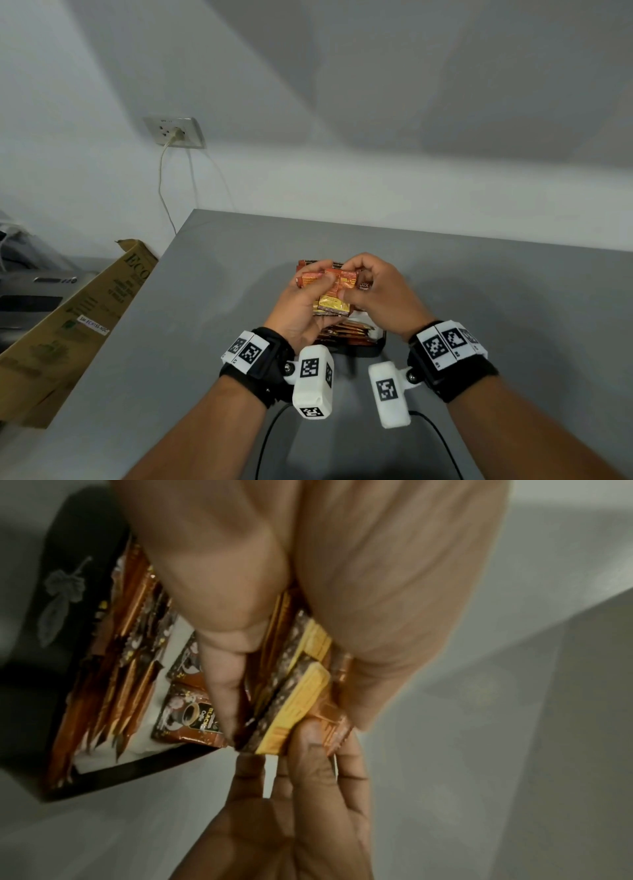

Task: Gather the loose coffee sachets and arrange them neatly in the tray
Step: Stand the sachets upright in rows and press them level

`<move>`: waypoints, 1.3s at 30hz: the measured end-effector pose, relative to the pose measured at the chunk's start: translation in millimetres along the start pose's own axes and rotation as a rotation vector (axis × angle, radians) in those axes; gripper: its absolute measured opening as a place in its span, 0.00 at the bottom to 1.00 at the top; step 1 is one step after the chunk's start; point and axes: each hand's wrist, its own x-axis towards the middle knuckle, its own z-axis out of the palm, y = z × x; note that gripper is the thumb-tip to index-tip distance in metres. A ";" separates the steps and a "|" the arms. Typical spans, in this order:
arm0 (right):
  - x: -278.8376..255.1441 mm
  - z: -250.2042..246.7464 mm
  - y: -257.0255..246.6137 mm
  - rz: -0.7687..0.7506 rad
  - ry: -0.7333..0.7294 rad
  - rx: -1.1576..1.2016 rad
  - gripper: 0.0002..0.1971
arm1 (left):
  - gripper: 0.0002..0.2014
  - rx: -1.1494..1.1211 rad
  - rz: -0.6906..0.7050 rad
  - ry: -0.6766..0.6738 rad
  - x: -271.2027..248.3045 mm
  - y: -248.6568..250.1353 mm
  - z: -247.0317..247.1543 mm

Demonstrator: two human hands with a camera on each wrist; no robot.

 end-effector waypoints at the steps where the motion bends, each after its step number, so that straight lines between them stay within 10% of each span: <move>1: 0.5 -0.8 1.0 0.017 0.012 0.036 0.14 | 0.17 -0.042 -0.030 -0.008 0.2 1.1 0.5; 11: -1.0 9.3 -5.0 0.020 0.080 0.133 0.15 | 0.27 -0.128 -0.031 -0.094 0.2 0.8 0.9; 18: -9.1 17.2 -9.9 0.023 0.001 0.179 0.15 | 0.15 -0.112 -0.004 0.016 1.4 2.9 2.0; 27: -6.7 1.5 4.8 0.175 0.259 0.337 0.13 | 0.14 0.023 0.048 0.137 1.8 8.1 -10.6; 39: -12.8 32.3 1.3 -0.104 0.156 -0.256 0.09 | 0.06 0.278 0.259 0.319 5.0 -7.8 9.5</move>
